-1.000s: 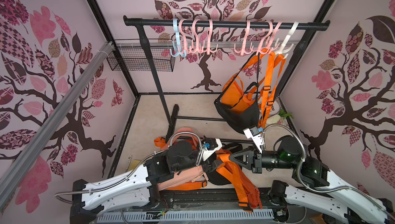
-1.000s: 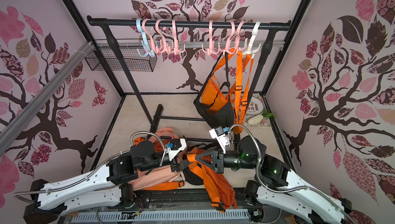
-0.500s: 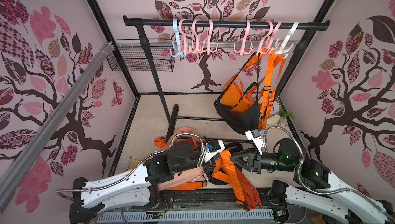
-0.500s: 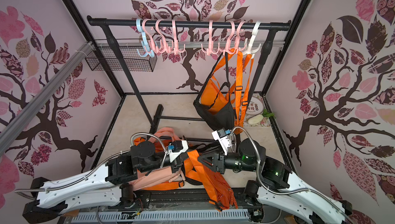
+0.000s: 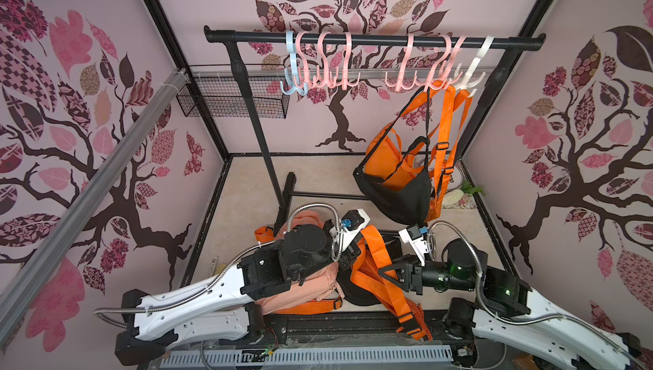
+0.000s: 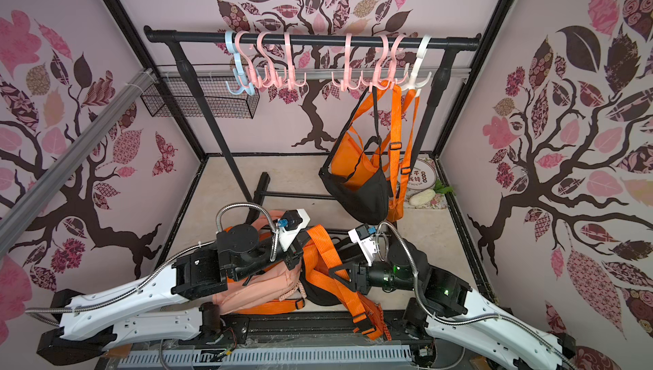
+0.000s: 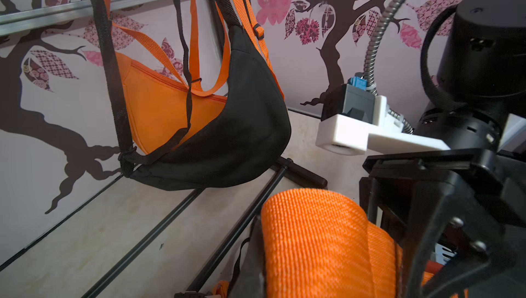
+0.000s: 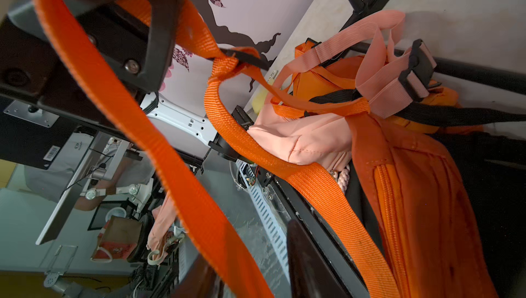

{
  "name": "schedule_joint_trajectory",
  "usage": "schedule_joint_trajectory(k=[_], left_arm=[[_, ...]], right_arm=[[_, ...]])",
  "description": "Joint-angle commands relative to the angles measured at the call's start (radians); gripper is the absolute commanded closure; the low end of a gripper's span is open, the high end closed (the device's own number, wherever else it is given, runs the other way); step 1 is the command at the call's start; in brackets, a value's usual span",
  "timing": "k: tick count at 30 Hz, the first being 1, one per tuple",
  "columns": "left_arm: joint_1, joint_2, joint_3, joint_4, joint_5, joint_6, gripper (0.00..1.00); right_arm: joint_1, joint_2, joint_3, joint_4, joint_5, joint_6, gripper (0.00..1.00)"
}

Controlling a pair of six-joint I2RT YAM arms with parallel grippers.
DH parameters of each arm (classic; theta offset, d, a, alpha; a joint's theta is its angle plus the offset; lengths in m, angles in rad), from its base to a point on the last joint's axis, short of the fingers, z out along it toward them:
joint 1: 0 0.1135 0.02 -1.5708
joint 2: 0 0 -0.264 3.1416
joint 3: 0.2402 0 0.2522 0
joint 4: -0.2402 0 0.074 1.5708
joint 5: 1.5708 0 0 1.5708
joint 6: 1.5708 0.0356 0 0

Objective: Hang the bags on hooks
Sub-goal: Pick up the bag from the bag.

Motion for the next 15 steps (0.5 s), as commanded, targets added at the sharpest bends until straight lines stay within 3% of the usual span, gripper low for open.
schedule_joint_trajectory(k=[1, 2, 3, 6, 10, 15], left_arm=[[0.001, 0.001, 0.080, -0.027, -0.109, -0.008, 1.00], [0.001, 0.002, 0.089, -0.042, -0.145, -0.008, 1.00], [0.002, 0.003, 0.096, -0.052, -0.169, -0.004, 1.00], [0.029, 0.003, 0.122, -0.100, -0.221, -0.004, 1.00], [0.146, 0.004, 0.187, -0.189, -0.173, -0.059, 1.00], [0.176, 0.061, 0.335, -0.250, -0.193, -0.020, 1.00]], right_arm=[[0.005, 0.000, 0.048, -0.033, 0.037, -0.039, 0.89], [0.005, -0.001, 0.070, -0.075, 0.059, -0.052, 0.98], [0.005, -0.005, 0.091, -0.112, 0.084, -0.065, 1.00], [0.005, -0.035, 0.166, -0.240, 0.196, -0.106, 1.00], [0.005, -0.043, 0.316, -0.357, 0.334, -0.153, 1.00], [0.005, 0.065, 0.561, -0.353, 0.436, -0.244, 1.00]])
